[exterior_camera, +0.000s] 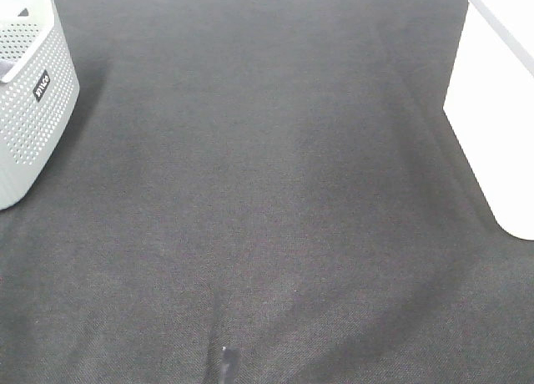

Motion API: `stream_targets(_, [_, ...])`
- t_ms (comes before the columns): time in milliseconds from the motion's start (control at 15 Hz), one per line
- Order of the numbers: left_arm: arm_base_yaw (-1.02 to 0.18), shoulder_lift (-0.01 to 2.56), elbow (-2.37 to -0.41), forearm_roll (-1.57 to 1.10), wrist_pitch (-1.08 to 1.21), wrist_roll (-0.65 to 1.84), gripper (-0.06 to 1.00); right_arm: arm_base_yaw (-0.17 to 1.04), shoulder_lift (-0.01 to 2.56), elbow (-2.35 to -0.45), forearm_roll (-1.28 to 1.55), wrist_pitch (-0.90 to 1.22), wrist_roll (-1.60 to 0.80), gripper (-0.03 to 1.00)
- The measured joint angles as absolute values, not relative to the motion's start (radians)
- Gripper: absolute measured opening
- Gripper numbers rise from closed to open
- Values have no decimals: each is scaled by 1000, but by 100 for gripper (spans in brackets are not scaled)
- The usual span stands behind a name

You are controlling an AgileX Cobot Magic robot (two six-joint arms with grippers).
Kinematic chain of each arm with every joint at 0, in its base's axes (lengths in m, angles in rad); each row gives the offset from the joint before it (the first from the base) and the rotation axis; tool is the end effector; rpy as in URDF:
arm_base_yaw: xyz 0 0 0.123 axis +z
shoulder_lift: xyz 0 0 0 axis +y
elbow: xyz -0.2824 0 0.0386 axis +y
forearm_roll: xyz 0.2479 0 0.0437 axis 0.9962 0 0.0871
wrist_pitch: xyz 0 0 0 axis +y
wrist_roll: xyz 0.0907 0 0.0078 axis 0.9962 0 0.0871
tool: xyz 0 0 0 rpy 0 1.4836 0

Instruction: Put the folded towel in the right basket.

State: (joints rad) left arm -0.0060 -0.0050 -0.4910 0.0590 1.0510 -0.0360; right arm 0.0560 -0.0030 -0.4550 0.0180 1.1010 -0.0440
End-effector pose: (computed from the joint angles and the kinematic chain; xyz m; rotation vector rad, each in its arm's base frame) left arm -0.0042 0.0047 0.2756 -0.0328 2.0372 0.0442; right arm -0.0023 0.0013 0.2614 -0.1071 2.1239 0.0290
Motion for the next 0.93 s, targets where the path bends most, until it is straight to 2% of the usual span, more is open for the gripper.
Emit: stream_targets(933, [-6, -5, -491, 59, 1051, -36, 99, 56, -3, -455, 49, 1101, -43, 98])
